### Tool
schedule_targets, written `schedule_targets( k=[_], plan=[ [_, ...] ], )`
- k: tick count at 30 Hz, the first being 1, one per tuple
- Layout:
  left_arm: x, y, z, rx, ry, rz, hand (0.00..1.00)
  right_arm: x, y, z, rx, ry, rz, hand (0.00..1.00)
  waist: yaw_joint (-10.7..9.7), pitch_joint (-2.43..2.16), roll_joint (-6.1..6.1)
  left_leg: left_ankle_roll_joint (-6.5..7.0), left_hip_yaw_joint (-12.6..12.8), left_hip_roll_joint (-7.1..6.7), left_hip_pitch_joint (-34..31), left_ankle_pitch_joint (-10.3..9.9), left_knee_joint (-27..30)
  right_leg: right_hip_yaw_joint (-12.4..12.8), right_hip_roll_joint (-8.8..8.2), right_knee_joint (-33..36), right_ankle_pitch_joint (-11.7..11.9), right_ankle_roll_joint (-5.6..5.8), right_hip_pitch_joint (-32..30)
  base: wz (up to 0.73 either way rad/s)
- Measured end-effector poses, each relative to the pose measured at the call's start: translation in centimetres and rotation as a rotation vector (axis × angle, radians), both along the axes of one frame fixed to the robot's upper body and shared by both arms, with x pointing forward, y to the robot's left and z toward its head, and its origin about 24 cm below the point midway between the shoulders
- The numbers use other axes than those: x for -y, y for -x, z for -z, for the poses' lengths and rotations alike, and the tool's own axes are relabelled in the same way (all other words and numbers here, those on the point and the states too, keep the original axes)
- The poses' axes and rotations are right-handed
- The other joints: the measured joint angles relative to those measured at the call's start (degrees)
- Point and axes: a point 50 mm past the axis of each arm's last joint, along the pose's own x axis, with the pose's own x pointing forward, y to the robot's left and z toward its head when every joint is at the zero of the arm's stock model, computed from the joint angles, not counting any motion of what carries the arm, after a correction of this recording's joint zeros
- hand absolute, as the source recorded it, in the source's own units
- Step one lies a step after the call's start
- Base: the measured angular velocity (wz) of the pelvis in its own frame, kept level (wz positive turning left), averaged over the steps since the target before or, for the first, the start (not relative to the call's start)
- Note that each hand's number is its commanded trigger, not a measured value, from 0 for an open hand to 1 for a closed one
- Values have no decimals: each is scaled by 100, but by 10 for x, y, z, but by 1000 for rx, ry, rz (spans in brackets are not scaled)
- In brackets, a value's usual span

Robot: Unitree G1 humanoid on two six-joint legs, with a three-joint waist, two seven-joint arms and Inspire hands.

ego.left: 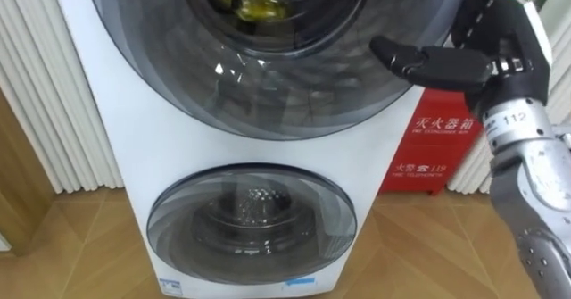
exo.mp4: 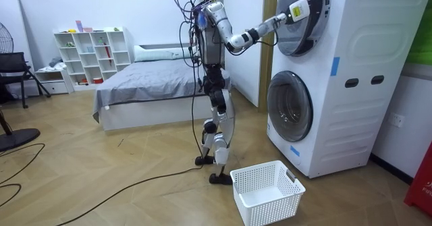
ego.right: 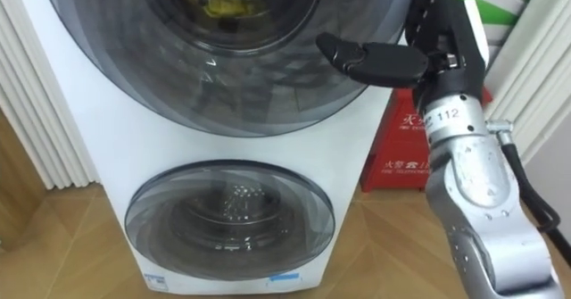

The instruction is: Pick clothes from washing machine

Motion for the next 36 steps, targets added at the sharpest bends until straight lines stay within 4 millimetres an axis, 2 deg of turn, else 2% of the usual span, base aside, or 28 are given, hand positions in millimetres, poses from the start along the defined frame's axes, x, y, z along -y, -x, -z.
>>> schedule_targets(
  k=[5,12,20,24,26,31,36],
  plan=[
    [4,-9,0,2,7,72,0,-4,1,2,-2,11,-15,0,-2,2,-18,0,42,4,22,0,0,80,23,2,2,-3,0,-6],
    [7,-10,2,-26,31,106,0,-17,6,10,17,-32,-43,0,9,7,-10,-25,150,71,73,-15,-2,143,96,-27,22,-55,9,-9],
    [9,-12,2,-24,30,114,0,-20,33,52,-71,-75,-110,0,-4,4,101,-90,179,121,73,-56,4,131,154,-89,38,-89,45,0],
    [10,-16,2,-10,32,123,0,-23,41,67,-117,-105,-146,0,-6,6,160,-91,179,121,74,-56,-2,128,172,-82,41,-90,42,0],
    [11,-15,2,-9,34,123,0,-28,45,75,-156,-129,-181,0,-5,-7,197,-93,179,121,74,-58,-20,171,178,-56,42,-90,16,0],
    [12,-14,3,-6,38,123,0,-34,49,80,-178,-145,-246,0,-8,-22,260,-98,252,116,9,-60,-29,274,178,45,42,-95,-131,-8],
    [15,-17,3,4,50,125,0,-38,50,77,-186,-158,-293,0,-140,-19,269,-98,282,115,15,-60,-10,329,176,79,43,-97,-142,-5]
  ],
)
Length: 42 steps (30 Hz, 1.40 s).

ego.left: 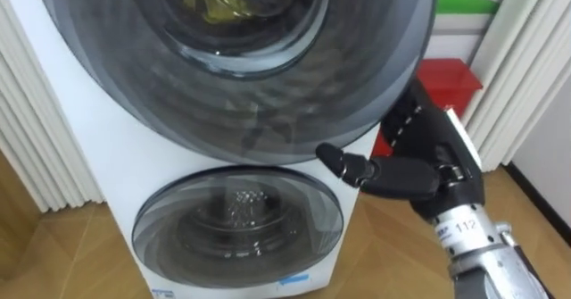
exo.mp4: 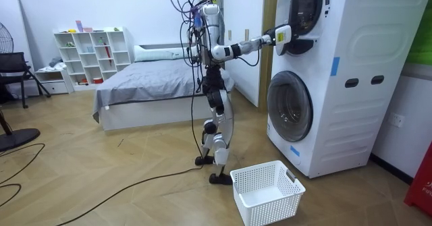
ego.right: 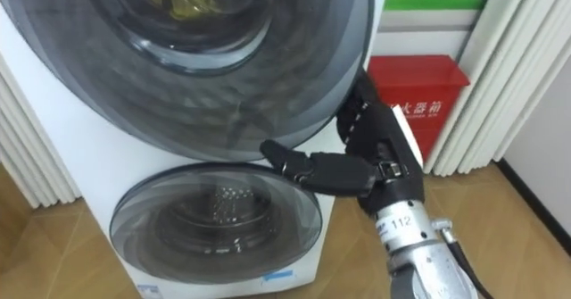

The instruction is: Pick clothes from washing machine

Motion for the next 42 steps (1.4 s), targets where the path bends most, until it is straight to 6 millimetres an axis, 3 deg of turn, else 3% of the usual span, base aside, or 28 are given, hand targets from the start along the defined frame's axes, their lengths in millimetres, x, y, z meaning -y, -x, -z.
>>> schedule_targets(
  k=[9,21,32,36,42],
  plan=[
    [3,-13,0,24,9,33,0,-7,5,-9,21,4,-84,0,-155,7,9,1,102,0,21,2,0,152,26,15,1,0,-31,-7],
    [7,-17,0,29,41,63,0,-16,11,-22,89,34,-156,0,-193,11,-35,1,287,18,14,2,-12,293,82,8,5,-6,-117,-9],
    [3,-35,-5,82,51,89,0,-24,9,-31,110,72,-211,0,-131,14,-117,-57,344,89,-50,37,-19,277,152,13,36,-119,-248,-7],
    [0,-42,-8,100,45,97,0,-24,8,-32,112,78,-205,0,-82,15,-187,-100,206,111,-83,66,-3,227,160,20,31,-167,-251,6],
    [-6,-40,-9,84,19,110,0,-26,8,-32,113,72,-172,0,46,12,-255,-228,-135,178,-195,144,21,-61,170,26,-3,-306,-257,19]
  ],
)
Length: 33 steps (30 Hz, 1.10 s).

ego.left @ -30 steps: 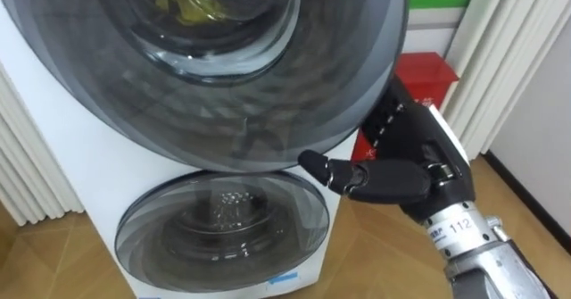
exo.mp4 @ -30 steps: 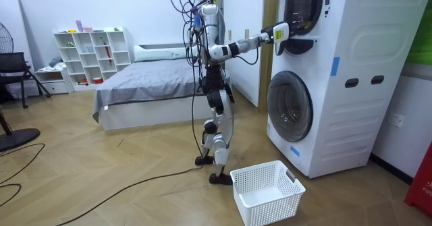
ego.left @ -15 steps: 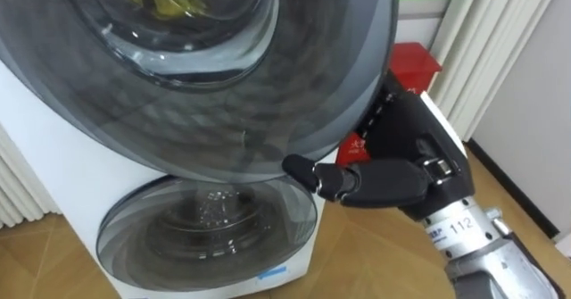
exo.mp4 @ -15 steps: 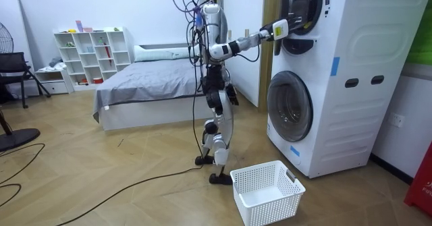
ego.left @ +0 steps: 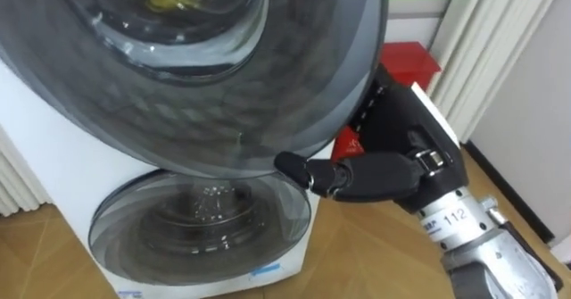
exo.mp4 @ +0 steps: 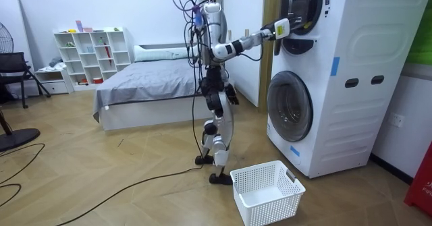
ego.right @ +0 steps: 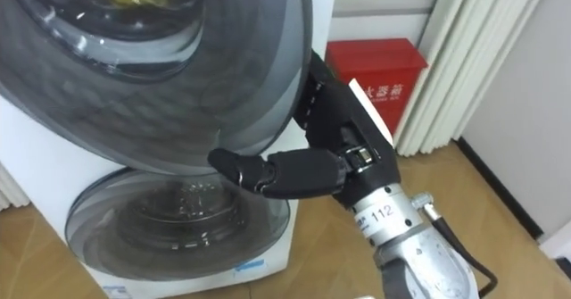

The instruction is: Pick clothes from washing machine

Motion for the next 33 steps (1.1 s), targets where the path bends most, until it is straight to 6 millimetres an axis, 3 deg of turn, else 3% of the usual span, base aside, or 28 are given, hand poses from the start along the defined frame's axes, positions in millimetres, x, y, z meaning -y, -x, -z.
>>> schedule_targets(
  k=[2,5,9,11,12,13,14,15,16,17,19,20,21,22,23,24,25,26,27,29,31,33],
  plan=[
    [-4,6,0,-15,-14,-12,0,-2,0,1,-12,-16,8,0,203,-7,-60,-34,-105,21,-43,61,41,-40,9,23,-38,-62,-5,6],
    [-12,14,-1,-30,-36,-35,0,-3,-1,1,-17,-36,22,0,248,-5,-158,-107,-373,77,-175,120,112,-290,5,10,-151,-122,-11,41],
    [-15,21,-3,-41,-52,-8,0,-5,0,1,-16,-44,16,0,419,-8,-250,-212,-491,73,-322,220,157,-542,13,16,-221,-234,-2,37],
    [-14,16,-5,-22,-39,-6,0,-12,1,2,-21,-43,-18,0,685,-28,-291,-221,-488,20,-431,226,214,-615,26,25,-260,-234,1,20],
    [-14,15,-5,-17,-36,-4,0,-16,2,2,-19,-41,-38,0,757,-35,-307,-220,-489,-21,-455,226,216,-617,25,26,-285,-185,4,20],
    [-13,15,-6,-13,-30,6,0,-27,3,0,-7,-26,-104,0,815,-57,-341,-210,-476,-93,-538,220,217,-627,26,8,-346,64,12,27],
    [-12,16,-6,-18,-20,14,0,-35,7,0,4,-6,-164,0,828,-71,-369,-199,-462,-152,-626,214,212,-634,26,-47,-365,426,46,27],
    [-12,18,-6,-22,-15,14,0,-38,8,1,10,6,-193,0,825,-71,-373,-196,-460,-180,-650,212,210,-640,28,-86,-359,575,81,11],
    [-12,21,-5,-33,-3,8,0,-45,10,0,19,39,-251,0,839,-66,-357,-193,-467,-201,-750,209,274,-637,29,-71,-346,683,94,-7],
    [-10,21,-5,-35,14,-8,0,-55,13,-2,42,74,-329,0,851,-62,-336,-198,-487,-178,-897,208,453,-745,26,61,-389,606,41,-6],
    [-9,15,-5,-23,31,-10,0,-64,16,-3,63,113,-406,0,883,-60,-353,-192,-495,-185,-1042,211,482,-891,17,33,-407,583,43,29],
    [-9,12,-6,-16,39,-8,0,-68,17,-5,78,134,-448,0,919,-68,-365,-121,-461,-221,-1127,255,449,-928,22,-122,-370,680,152,46],
    [-8,11,-6,-14,44,-8,0,-69,18,-6,88,144,-470,0,941,-66,-327,-104,-459,-206,-1161,270,439,-886,46,-33,-385,880,159,35],
    [-1,9,-5,-1,68,-19,0,-73,17,-16,146,187,-525,0,977,30,-162,-181,-569,-98,-1349,241,942,-691,-263,1588,-949,353,-279,39],
    [-1,8,-6,9,71,-18,0,-76,18,-25,202,209,-560,0,993,69,-341,-333,-729,-176,-1645,143,1656,-271,-432,2571,-1810,272,-724,43],
    [-2,8,-6,8,68,-18,0,-77,19,-25,205,215,-573,0,1052,54,-260,-358,-852,-192,-1730,126,1771,-298,-471,2691,-1870,8,-750,36],
    [-5,11,-6,-4,66,-18,0,-81,23,-21,195,231,-623,0,1215,-10,-270,-363,-985,-222,-1690,133,1674,-314,-470,2525,-1855,52,-626,28],
    [-12,12,-9,-8,49,-18,0,-85,27,-20,201,236,-676,0,1312,-8,-327,-354,-994,-241,-1634,160,1423,-450,-470,2067,-1713,251,-402,23],
    [-15,12,-10,-7,39,-20,0,-87,29,-20,206,240,-699,0,1361,-7,-371,-352,-995,-251,-1569,182,1252,-536,-469,1807,-1624,309,-269,32],
    [-23,15,-12,-13,18,-32,0,-88,31,-20,223,253,-743,0,1436,-6,-430,-316,-1137,-315,-1357,395,762,-882,-456,1118,-1297,245,106,40],
    [-21,14,-12,-8,20,-26,0,-88,32,-19,226,265,-763,0,1423,-8,-415,-283,-1129,-329,-1248,670,646,-1022,-431,964,-1274,230,177,52],
    [-22,12,-12,-2,16,-24,0,-88,32,-18,228,284,-771,0,1511,-4,-434,-204,-1100,-333,-1119,695,472,-1063,-402,812,-1252,262,244,23]
  ],
)
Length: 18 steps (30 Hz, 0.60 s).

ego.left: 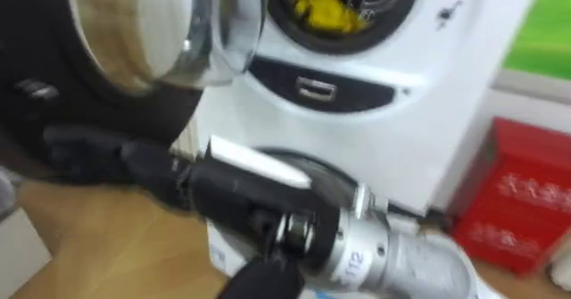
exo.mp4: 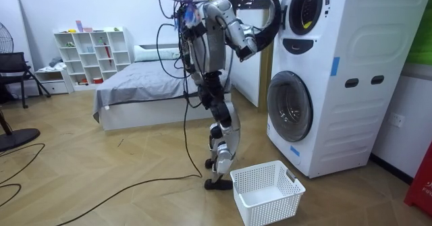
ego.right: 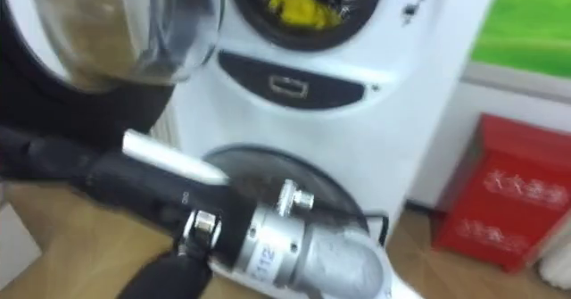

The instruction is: Pick clothes from washing machine

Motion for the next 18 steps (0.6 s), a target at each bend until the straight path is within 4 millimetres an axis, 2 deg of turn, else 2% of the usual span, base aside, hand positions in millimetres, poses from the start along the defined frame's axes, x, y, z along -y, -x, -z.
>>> schedule_targets(
  k=[1,2,4,6,8,10,15,18],
  plan=[
    [1,0,0,3,0,0,0,0,0,0,8,7,-2,0,33,5,-8,30,11,-15,44,-17,-64,-5,15,-175,55,85,87,3],
    [1,0,0,6,-1,-1,0,0,0,0,9,9,-2,0,36,9,-4,69,8,-77,103,-40,-114,-10,25,-363,123,94,209,0],
    [1,-1,0,16,-14,-3,0,0,0,0,9,8,-1,0,33,14,2,137,14,-94,221,-83,-215,-4,15,-560,186,59,357,0],
    [1,-5,-2,37,-23,0,0,0,0,0,13,10,2,0,36,37,-6,161,19,-157,320,-98,-312,3,-36,-650,252,-24,453,0],
    [2,-10,-4,65,-30,12,0,0,0,0,26,22,11,0,54,39,-8,214,39,-186,425,-131,-402,28,-86,-641,292,-94,518,-6],
    [2,-12,-5,74,-34,14,0,0,-1,1,40,34,25,0,64,62,-13,236,36,-193,491,-150,-445,38,-96,-646,299,-94,575,-11],
    [2,-9,-4,70,-35,12,0,0,-2,1,51,39,52,0,81,64,-21,242,144,-227,553,-172,-511,145,-92,-744,308,-79,612,-7],
    [1,-7,-4,68,-40,9,0,0,-2,1,55,41,60,0,91,94,13,231,187,-194,590,-212,-511,145,-69,-750,308,-79,663,-9]
  ],
)
